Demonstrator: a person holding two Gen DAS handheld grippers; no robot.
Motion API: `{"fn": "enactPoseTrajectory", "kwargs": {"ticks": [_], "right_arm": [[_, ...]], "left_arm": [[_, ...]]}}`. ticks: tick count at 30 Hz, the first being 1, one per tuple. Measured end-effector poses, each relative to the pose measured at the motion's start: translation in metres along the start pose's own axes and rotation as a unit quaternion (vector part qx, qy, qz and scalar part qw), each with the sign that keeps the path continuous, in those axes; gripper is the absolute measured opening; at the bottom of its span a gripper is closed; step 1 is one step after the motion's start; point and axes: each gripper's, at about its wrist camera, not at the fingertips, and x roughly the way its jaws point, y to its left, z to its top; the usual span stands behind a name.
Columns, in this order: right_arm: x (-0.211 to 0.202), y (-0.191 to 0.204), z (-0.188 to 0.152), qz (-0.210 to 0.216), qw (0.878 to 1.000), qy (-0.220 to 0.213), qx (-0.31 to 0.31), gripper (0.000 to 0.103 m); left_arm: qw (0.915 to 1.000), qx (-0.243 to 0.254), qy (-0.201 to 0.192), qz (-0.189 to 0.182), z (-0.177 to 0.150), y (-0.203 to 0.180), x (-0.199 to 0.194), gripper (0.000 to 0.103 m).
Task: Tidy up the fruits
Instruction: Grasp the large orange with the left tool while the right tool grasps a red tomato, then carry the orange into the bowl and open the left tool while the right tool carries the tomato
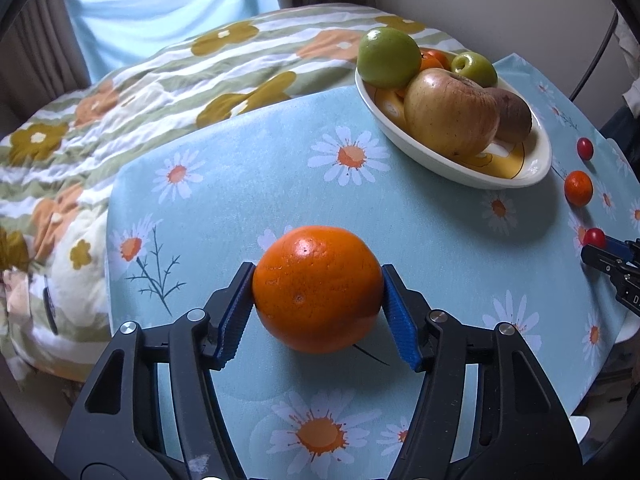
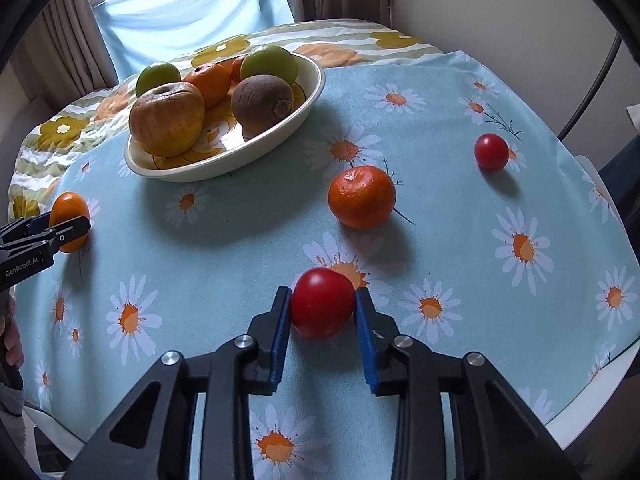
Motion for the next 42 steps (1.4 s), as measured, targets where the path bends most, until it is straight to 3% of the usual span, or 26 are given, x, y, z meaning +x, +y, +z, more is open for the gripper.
{"fn": "enactPoseTrajectory", "kwargs": {"ticks": [14, 28, 42], "right_arm": [[-0.036, 0.005, 0.007, 0.029, 0.999, -0.03, -0.008, 0.029], [-0.087, 0.002, 0.05, 0.084, 0.992, -0.069, -0.056, 0.028], [-0.078, -0.032, 0.108, 0.17, 0.974, -0.063, -0.135, 0.029]], "left_arm": [[0.9996, -0.014, -0.021, -0.01, -0.004, -0.006, -0.049, 0.066], [0.9958, -0.045, -0.079, -0.011, 0.023, -0.029, -0.116, 0.066], [0.991, -0.099, -0.089, 0.011, 0.074, -0.105, -0.097, 0.066]]}}
